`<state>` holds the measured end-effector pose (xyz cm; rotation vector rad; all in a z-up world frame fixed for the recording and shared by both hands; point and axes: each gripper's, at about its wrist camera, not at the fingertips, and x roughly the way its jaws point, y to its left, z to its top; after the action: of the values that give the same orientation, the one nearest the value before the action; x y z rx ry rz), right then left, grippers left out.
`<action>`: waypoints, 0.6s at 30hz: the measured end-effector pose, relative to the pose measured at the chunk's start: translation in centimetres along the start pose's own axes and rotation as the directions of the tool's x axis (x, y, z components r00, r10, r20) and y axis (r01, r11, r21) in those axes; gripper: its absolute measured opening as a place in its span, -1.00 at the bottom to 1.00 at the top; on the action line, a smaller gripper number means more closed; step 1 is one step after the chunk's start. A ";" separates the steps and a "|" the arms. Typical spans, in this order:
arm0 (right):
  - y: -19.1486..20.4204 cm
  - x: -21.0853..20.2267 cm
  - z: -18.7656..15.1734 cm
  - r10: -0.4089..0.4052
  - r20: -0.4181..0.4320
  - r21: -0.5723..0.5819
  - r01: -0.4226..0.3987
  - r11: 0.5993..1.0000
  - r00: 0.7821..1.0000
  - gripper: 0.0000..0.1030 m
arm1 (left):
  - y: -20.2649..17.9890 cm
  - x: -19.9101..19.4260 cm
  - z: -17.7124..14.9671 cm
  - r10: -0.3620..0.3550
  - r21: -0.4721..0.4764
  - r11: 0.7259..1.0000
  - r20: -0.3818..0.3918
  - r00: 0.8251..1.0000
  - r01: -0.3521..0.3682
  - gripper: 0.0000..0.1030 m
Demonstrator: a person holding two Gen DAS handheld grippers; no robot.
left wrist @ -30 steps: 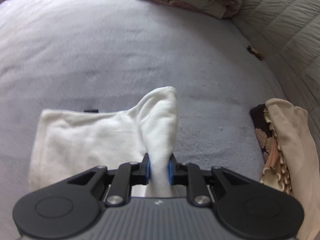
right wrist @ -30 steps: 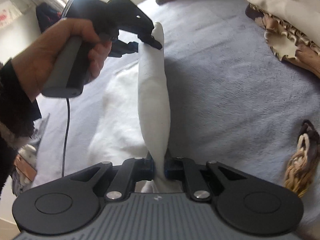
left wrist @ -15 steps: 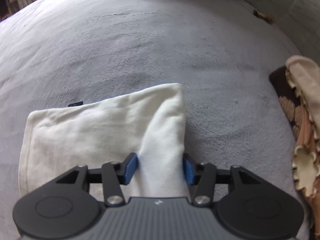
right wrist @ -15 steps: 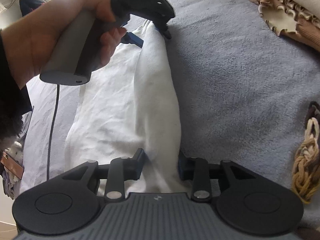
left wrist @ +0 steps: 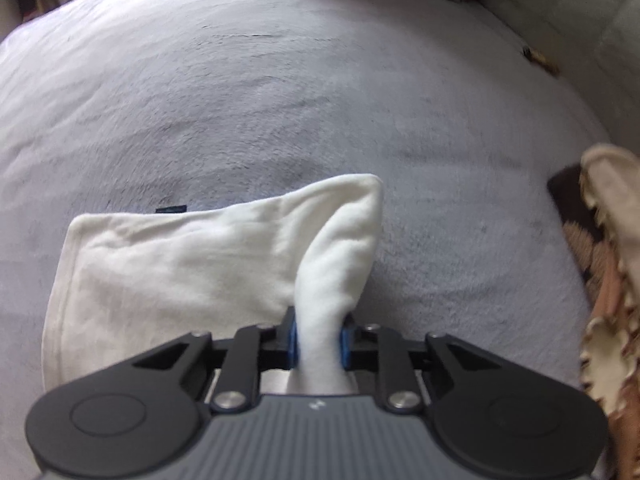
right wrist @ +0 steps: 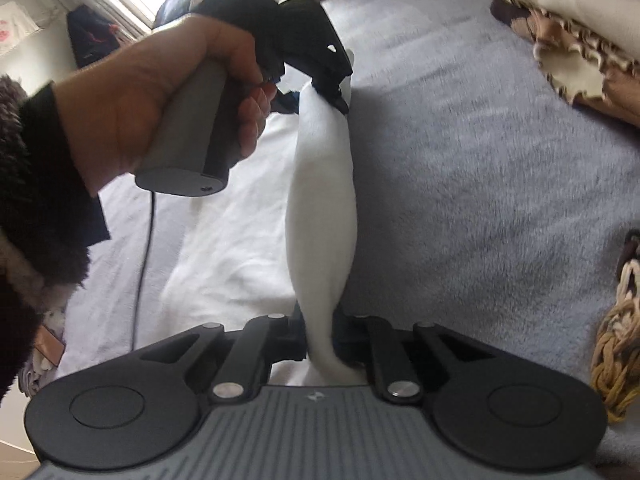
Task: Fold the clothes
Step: 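Grasp the white shirt corner with the left gripper while the right gripper holds its edge, then lift the white shirt with both grippers and carry it toward the headboard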
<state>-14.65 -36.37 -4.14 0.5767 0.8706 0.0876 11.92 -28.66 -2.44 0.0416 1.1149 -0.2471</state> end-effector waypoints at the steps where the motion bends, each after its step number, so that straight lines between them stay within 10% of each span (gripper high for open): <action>1: 0.0 -0.3 0.2 0.006 0.008 -0.001 -0.006 1.000 1.000 -0.79 | 0.3 -0.3 0.2 -0.012 -0.015 1.000 0.006 1.000 0.012 -0.64; 18: -2.2 -10.3 5.6 -0.023 0.253 -0.027 0.030 0.999 0.967 -0.80 | -1.3 -7.7 4.8 -0.297 -0.144 0.935 0.179 0.938 0.324 -0.68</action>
<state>-17.50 -43.79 4.75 0.5344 0.6279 0.0024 12.66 -29.28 6.65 -0.3066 0.9803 -0.4302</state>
